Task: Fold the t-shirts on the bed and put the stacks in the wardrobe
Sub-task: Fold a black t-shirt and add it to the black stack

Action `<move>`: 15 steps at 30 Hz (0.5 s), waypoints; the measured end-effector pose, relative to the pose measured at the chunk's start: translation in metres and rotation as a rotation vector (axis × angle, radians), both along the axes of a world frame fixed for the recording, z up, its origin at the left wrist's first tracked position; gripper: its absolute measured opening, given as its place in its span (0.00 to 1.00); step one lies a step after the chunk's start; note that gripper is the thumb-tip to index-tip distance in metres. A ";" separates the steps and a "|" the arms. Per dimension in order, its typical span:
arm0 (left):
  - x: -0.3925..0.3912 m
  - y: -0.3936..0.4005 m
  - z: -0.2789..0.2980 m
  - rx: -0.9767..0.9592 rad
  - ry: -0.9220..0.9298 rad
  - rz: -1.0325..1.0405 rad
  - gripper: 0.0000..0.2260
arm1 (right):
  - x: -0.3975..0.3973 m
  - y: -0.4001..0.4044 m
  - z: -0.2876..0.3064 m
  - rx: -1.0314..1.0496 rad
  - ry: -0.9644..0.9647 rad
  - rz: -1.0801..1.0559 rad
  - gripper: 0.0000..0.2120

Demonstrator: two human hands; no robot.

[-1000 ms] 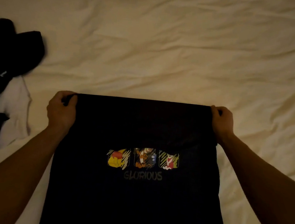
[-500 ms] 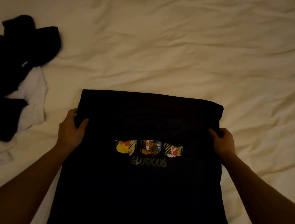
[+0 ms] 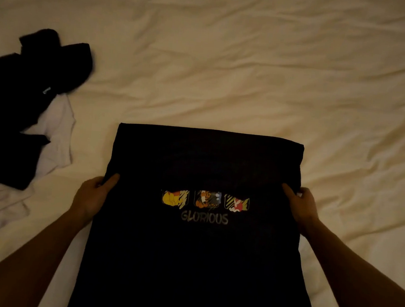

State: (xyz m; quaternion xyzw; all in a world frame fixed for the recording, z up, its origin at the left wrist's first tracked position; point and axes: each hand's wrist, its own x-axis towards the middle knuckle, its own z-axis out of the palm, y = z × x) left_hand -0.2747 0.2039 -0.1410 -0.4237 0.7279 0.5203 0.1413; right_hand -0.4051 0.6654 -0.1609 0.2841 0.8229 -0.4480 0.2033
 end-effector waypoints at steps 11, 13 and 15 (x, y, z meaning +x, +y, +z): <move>0.091 0.020 -0.013 0.113 -0.058 0.013 0.11 | 0.096 0.029 0.001 -0.057 -0.192 0.056 0.12; 0.108 0.020 -0.012 0.116 -0.070 0.030 0.12 | 0.112 0.036 0.005 -0.019 -0.200 0.059 0.13; 0.124 0.022 -0.009 0.127 -0.084 0.043 0.12 | 0.128 0.040 0.011 -0.006 -0.198 0.069 0.15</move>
